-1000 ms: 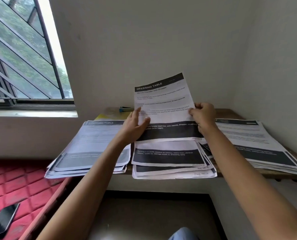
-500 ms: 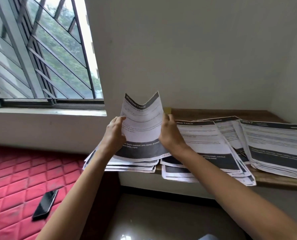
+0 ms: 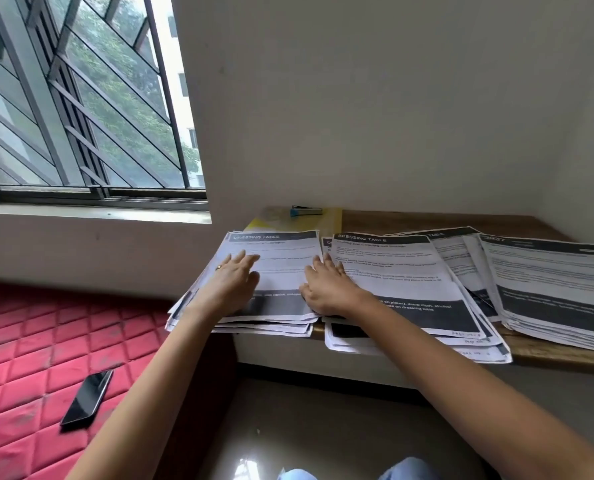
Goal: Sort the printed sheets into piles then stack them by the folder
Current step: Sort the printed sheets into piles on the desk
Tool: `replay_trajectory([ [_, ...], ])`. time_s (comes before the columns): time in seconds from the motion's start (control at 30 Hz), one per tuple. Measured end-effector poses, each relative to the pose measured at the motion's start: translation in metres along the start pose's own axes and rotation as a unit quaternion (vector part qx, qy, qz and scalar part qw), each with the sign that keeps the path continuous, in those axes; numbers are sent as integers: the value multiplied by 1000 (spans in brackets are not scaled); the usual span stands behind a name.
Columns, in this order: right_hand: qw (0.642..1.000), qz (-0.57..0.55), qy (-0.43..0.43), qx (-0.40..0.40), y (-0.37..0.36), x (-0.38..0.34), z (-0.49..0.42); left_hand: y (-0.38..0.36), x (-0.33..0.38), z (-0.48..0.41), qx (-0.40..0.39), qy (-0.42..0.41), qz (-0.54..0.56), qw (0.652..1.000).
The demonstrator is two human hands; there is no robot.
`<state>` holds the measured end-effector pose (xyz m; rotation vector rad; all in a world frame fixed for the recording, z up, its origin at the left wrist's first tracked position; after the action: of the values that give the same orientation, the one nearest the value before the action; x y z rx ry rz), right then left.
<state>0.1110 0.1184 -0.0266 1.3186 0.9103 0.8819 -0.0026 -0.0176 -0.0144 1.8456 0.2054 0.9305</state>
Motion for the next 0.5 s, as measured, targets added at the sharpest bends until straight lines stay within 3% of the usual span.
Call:
replay_trajectory([
  [0.17, 1000, -6, -1, -12, -10, 3, 3, -27, 5, 0, -81, 9, -31, 996],
  [0.33, 1000, -17, -7, 0, -10, 2, 4, -28, 6, -2, -91, 9, -63, 994],
  [0.5, 991, -130, -3, 43, 8, 8, 11, -26, 9, -12, -95, 7, -55, 994],
])
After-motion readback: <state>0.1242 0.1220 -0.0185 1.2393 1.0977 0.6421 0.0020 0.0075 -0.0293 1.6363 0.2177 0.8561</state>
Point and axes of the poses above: each hand's wrist, its own z-axis away from the middle knuckle, its own y-axis out of the back of the hand, x = y × z, the point moved 4 cm from there along -z, towards the middle knuckle, and after that the axes turned 12 degrees about z, right-handed, at the moved point
